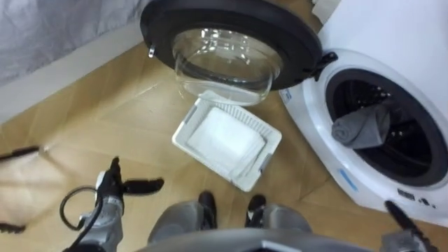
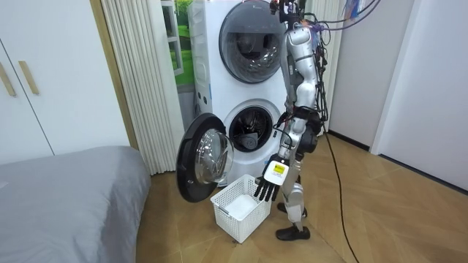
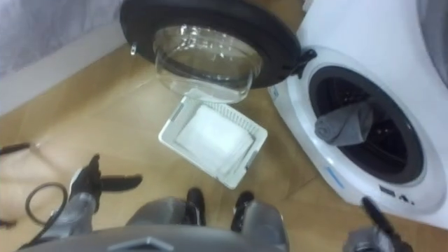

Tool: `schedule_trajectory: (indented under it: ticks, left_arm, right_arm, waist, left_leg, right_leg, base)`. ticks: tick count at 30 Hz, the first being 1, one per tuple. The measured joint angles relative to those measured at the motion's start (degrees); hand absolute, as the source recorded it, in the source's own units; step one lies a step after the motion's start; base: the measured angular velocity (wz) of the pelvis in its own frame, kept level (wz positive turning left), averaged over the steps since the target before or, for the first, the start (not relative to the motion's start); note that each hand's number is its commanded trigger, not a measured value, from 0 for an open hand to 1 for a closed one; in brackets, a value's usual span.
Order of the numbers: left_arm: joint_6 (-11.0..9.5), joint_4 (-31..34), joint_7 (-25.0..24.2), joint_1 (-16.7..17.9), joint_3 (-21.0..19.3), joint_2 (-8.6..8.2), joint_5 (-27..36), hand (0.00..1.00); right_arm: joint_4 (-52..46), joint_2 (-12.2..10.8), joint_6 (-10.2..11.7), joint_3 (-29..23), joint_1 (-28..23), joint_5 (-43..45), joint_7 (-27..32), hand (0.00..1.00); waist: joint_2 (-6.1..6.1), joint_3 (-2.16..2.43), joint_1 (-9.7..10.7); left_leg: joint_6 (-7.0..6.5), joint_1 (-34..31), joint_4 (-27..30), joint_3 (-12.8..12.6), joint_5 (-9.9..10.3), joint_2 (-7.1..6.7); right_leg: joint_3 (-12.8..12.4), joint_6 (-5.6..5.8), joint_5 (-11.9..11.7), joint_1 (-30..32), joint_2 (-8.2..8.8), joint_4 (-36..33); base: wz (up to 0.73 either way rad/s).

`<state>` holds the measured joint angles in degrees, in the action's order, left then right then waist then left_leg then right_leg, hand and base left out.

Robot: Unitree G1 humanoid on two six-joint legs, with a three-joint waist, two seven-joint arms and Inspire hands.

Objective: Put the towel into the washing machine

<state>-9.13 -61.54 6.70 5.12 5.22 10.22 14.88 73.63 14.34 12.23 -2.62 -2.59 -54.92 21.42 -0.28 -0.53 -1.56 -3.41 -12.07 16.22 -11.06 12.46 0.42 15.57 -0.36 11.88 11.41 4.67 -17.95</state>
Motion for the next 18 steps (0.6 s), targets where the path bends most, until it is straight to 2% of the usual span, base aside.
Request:
schedule_trajectory:
  ticks: [5,9,14,18]
  left_arm:
    - [0.72,-2.06,-2.49,2.2,-0.89,-0.02,-0.78,0.0]
    - [2.6,-3.09,-3.32,4.58,-3.94,-0.16,-2.51,0.0]
    - [3.63,-3.04,-3.73,6.26,-6.63,-0.28,-5.65,0.0]
    - [4.67,-2.73,-4.71,6.67,-7.4,-0.76,-6.8,0.0]
  right_arm:
    - [-0.33,-1.38,-3.55,2.61,-0.51,13.28,-8.06,0.0]
    - [-0.05,-2.89,-5.27,4.37,-0.76,23.63,-14.16,0.0]
    - [-0.02,-4.47,-8.04,5.93,-1.9,32.42,-18.77,0.0]
    - [0.0,-5.19,-8.62,5.88,-2.25,37.7,-21.03,0.0]
  waist:
    - [0.12,0.33,0.39]
    - [-0.52,0.23,0.36]
    - [-1.33,0.22,0.08]
    - [-1.46,-0.03,0.19]
  left_leg:
    - [0.79,5.1,-2.14,0.29,-0.21,0.22]
    - [1.06,10.04,-4.46,0.46,-0.37,0.0]
    - [1.12,13.12,-5.01,0.58,-0.36,-0.18]
    - [1.39,13.81,-5.02,1.0,-0.18,-0.1]
  right_leg:
    - [0.2,-0.29,-0.23,-5.64,-1.09,3.81]
    - [0.13,-0.23,-0.21,-10.43,-1.58,6.77]
    - [0.2,0.17,-0.28,-14.02,-1.78,8.42]
    - [0.11,0.18,-0.29,-15.17,-1.88,8.45]
  base:
    - [0.03]
    - [-0.03]
    - [-0.02]
    - [0.0]
